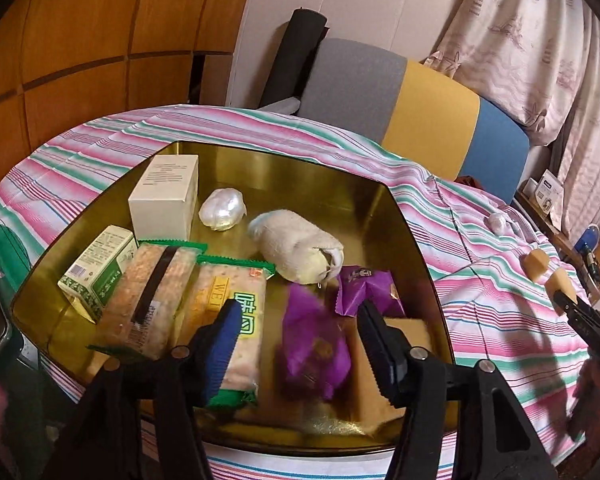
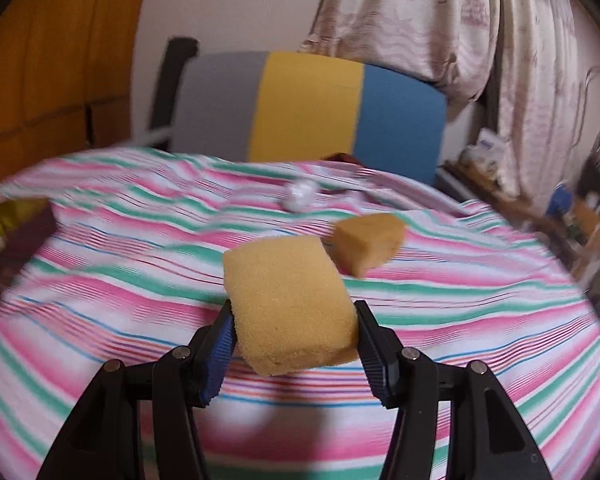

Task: Organize objects
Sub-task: 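Carry the purple candy over the gold tray and open the left gripper, then lower the sponge cake into the tray and open the right gripper, then move both grippers from the tray back toward the remaining items, then grasp the last yellow sponge cake with the right gripper, then grasp the white plastic-wrapped ball with the left gripper while the right holds the cake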

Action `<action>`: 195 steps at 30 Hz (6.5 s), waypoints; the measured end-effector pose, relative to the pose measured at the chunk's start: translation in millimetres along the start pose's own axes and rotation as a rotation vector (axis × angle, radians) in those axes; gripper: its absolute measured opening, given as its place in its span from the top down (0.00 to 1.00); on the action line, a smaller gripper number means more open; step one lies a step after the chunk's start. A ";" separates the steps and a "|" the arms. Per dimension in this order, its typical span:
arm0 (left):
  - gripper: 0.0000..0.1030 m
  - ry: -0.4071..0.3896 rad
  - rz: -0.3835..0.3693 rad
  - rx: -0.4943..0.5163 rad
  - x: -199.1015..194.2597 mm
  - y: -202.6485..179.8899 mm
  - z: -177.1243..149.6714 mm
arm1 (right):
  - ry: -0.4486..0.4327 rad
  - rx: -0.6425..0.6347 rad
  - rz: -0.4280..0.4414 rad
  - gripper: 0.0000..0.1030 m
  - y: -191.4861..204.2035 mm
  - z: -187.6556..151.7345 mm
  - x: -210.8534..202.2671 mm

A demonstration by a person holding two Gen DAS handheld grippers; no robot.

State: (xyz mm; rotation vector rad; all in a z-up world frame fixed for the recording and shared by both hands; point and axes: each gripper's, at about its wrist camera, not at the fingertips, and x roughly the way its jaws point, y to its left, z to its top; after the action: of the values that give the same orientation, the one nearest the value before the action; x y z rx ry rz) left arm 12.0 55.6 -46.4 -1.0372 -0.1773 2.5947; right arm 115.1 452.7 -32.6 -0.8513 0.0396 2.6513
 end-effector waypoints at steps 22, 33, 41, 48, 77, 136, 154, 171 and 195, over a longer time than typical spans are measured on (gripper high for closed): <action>0.00 -0.051 0.019 0.027 -21.7 -10.8 -13.3 | 0.034 -0.083 0.444 0.45 181.3 8.9 -40.2; 0.00 -0.049 0.079 0.023 -23.4 -7.8 -13.3 | 0.084 -0.193 0.468 0.43 250.1 45.1 -19.2; 0.00 -0.024 0.076 -0.046 -19.4 4.0 -10.4 | 0.142 -0.253 0.400 0.41 282.7 62.9 15.6; 0.00 -0.024 0.081 -0.049 -19.9 4.1 -10.1 | 0.152 -0.231 0.368 0.37 281.8 66.6 27.8; 0.00 -0.035 0.050 -0.044 -30.6 -13.2 -13.8 | 0.091 -0.206 0.273 0.21 229.5 58.8 -1.0; 0.00 0.124 -0.187 0.345 -5.5 -176.8 -50.7 | 0.212 0.499 -0.192 0.18 -123.3 74.5 131.7; 0.00 0.145 -0.201 0.351 16.6 -196.2 -38.6 | 0.161 0.417 0.077 0.48 -104.7 44.3 118.1; 0.00 0.079 -0.229 0.388 113.1 -307.4 61.4 | 0.115 0.524 0.193 0.48 -112.5 -10.9 98.6; 0.38 0.138 -0.232 0.551 304.8 -463.0 95.4 | 0.023 0.649 0.248 0.44 -132.5 -26.9 102.6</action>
State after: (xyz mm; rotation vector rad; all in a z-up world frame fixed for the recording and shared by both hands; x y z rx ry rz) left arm -136.9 597.7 -63.7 -0.9157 0.4051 2.1637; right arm 97.7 606.5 -102.3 -0.6764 1.0057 2.5725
